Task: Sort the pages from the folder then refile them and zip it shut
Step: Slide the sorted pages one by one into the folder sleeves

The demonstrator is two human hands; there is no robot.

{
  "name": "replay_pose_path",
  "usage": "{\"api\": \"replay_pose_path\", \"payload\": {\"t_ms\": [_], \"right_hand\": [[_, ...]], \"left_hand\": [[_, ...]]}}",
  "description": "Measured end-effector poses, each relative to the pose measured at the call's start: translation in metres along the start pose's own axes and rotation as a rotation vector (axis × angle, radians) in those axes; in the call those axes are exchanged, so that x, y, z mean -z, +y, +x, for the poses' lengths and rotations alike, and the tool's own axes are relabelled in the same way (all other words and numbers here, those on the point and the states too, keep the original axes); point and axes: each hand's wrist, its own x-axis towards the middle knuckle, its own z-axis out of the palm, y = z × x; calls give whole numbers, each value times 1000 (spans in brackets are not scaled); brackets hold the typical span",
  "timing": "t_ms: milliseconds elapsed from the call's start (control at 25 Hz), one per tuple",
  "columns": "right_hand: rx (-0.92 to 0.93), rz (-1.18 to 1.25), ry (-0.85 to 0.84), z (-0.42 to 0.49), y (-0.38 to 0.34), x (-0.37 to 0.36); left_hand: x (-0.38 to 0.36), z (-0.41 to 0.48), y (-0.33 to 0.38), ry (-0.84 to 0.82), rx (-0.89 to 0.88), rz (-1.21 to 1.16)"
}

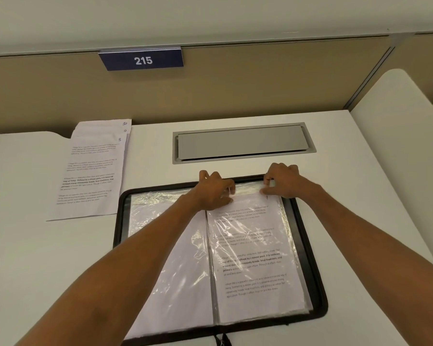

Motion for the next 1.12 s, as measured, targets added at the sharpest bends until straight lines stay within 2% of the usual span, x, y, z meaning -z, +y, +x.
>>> {"api": "replay_pose_path", "payload": {"t_ms": [120, 160, 240, 320, 400, 440, 520, 640, 840, 1120], "right_hand": [[-106, 41, 86, -1, 2, -6], [-149, 94, 100, -3, 4, -8], [-241, 178, 141, -9, 5, -15], [-303, 79, 311, -26, -4, -29], [-246, 111, 584, -51, -37, -52], [-177, 205, 647, -66, -63, -68], [-30, 316, 591, -95, -119, -111], [79, 228, 496, -120, -168, -174], [-52, 80, 382, -135, -151, -191], [-175, 90, 450, -177, -90, -196]], "left_hand": [[-5, -3, 13, -24, -37, 30], [-8, -5, 16, 32, -24, 26], [-15, -15, 18, 253, 84, -46], [-28, -33, 16, 455, 201, -162], [-47, -54, 12, 497, 229, -199], [-57, -61, 12, 478, 222, -199], [-72, -68, 13, 438, 207, -166], [-79, -71, 18, 351, 186, -59], [-82, -78, 14, 269, 181, 117], [-80, -80, 15, 235, 173, 132]]}}
